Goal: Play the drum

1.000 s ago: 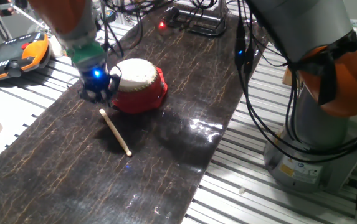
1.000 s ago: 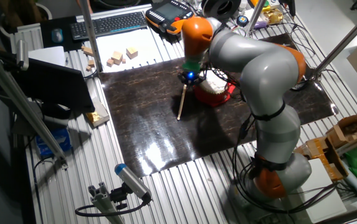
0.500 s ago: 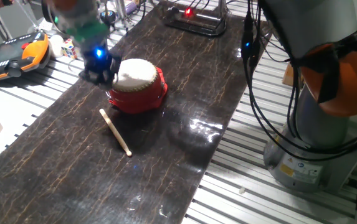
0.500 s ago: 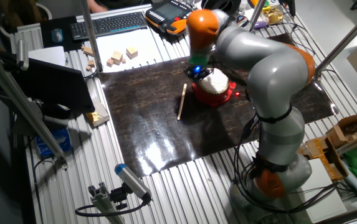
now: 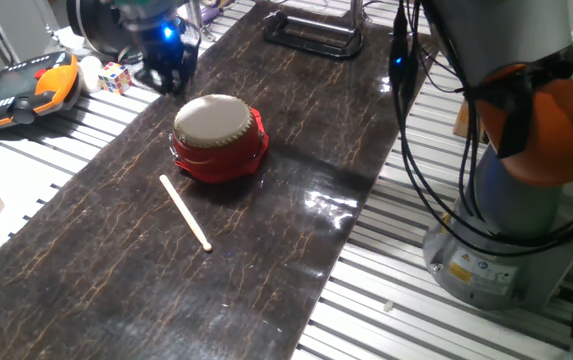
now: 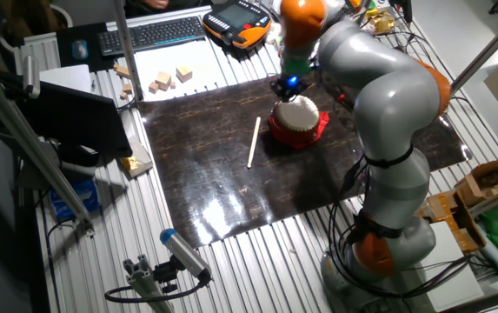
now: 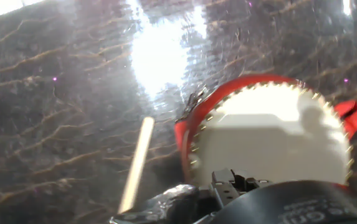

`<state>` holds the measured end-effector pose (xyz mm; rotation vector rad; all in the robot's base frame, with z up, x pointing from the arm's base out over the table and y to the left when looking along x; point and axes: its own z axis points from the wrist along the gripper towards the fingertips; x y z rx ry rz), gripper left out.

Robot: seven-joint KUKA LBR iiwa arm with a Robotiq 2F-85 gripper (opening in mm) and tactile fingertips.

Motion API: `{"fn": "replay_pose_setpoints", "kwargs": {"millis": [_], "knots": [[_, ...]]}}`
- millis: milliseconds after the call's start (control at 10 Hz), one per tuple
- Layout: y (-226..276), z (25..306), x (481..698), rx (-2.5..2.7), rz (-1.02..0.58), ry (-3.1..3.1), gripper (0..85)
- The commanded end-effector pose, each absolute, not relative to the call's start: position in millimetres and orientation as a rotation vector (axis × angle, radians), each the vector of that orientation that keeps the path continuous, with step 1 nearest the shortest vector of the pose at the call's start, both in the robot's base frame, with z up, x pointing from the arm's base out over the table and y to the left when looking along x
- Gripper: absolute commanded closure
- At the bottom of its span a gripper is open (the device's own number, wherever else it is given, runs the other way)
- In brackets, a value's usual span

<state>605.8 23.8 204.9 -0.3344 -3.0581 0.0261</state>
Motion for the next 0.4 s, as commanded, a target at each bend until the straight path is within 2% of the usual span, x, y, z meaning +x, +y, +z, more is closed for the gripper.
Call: {"fn": "replay_pose_setpoints", "kwargs": {"millis": [0,300], "knots": [[23.9,204.9,605.6,-0.277,0.046,-3.070,84.3],[26.3,203.7,605.8,-0.299,0.045,-3.084,84.3]]}}
